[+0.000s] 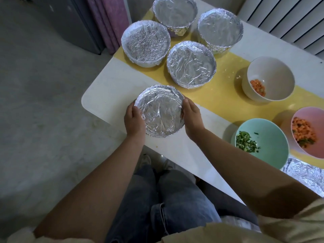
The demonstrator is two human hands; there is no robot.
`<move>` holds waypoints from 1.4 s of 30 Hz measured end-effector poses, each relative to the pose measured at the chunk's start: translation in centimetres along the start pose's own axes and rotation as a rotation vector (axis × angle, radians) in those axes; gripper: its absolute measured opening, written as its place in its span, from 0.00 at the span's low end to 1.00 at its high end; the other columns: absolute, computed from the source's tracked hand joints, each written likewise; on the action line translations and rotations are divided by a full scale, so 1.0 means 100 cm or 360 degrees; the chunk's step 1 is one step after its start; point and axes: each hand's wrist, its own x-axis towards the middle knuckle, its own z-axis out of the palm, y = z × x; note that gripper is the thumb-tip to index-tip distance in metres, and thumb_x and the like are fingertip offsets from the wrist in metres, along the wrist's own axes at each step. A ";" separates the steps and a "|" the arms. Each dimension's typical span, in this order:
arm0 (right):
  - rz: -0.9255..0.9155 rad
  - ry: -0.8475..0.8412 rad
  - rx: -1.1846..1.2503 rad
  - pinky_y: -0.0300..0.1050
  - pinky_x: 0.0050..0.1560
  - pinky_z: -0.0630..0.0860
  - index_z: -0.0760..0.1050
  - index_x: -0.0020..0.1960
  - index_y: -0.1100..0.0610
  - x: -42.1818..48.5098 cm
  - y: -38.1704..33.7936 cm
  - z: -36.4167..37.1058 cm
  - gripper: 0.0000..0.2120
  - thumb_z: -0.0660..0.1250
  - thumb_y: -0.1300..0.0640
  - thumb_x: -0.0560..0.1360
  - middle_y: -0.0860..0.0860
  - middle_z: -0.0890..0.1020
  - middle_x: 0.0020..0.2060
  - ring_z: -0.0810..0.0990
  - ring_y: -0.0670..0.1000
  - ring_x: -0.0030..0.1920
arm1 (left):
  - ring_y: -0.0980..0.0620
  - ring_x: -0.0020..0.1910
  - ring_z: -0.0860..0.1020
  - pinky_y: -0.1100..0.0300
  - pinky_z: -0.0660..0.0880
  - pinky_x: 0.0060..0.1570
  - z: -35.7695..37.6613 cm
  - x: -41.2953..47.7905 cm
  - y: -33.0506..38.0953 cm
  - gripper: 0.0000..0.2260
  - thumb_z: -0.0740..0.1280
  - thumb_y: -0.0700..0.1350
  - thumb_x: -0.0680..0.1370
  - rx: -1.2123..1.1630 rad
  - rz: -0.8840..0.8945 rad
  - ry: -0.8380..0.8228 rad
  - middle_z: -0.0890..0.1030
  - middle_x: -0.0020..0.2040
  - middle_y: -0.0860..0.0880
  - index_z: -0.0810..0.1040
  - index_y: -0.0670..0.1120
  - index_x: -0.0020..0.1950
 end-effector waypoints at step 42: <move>-0.0092 -0.0251 -0.0208 0.35 0.48 0.76 0.78 0.60 0.61 0.027 -0.019 0.011 0.12 0.57 0.61 0.83 0.52 0.84 0.47 0.82 0.44 0.46 | 0.33 0.49 0.78 0.48 0.75 0.42 0.000 0.048 -0.004 0.15 0.58 0.48 0.82 0.0375 0.0485 -0.0308 0.82 0.50 0.40 0.80 0.42 0.58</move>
